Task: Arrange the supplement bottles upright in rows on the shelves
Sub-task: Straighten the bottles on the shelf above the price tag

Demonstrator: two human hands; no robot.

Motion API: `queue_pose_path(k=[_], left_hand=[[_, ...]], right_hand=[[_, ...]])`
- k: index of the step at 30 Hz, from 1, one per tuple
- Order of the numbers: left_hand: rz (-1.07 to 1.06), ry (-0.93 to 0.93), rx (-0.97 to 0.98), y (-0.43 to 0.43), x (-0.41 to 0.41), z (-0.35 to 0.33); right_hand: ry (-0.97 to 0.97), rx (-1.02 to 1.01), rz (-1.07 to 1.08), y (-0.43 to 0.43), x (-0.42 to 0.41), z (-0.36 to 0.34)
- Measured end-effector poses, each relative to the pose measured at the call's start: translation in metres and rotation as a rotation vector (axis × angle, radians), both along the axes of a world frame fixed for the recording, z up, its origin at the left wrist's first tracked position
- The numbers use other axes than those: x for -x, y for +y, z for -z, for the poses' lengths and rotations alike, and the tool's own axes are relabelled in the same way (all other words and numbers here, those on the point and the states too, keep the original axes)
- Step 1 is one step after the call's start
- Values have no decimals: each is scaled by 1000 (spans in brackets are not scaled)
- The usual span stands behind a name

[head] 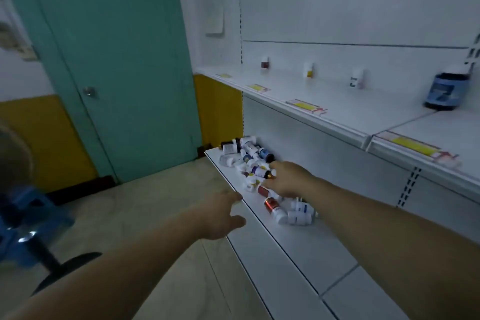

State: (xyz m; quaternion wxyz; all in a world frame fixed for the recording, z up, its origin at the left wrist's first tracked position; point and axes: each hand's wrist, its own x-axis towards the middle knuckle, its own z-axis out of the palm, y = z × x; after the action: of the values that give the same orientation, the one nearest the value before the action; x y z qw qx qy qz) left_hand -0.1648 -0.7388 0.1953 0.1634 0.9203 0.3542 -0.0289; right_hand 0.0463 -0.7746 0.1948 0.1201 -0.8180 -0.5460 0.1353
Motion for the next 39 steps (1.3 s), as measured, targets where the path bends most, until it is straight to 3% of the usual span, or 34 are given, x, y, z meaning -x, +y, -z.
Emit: queue_pose_path(k=[5, 13, 22, 28, 31, 36, 39], left_hand=[[100, 84, 14, 89, -32, 38], [440, 201, 131, 225, -92, 113], [710, 303, 131, 301, -174, 173], [832, 211, 8, 330, -236, 221], [888, 130, -55, 334, -264, 245], [973, 144, -208, 333, -288, 277], [973, 126, -287, 333, -291, 289]], right_hand=[[47, 40, 102, 46, -29, 47], [224, 107, 506, 95, -40, 143], [328, 109, 871, 111, -22, 206], [287, 111, 977, 133, -40, 249], [203, 160, 995, 138, -38, 269], [-61, 175, 1010, 141, -30, 286], [-117, 143, 1028, 145, -25, 290]])
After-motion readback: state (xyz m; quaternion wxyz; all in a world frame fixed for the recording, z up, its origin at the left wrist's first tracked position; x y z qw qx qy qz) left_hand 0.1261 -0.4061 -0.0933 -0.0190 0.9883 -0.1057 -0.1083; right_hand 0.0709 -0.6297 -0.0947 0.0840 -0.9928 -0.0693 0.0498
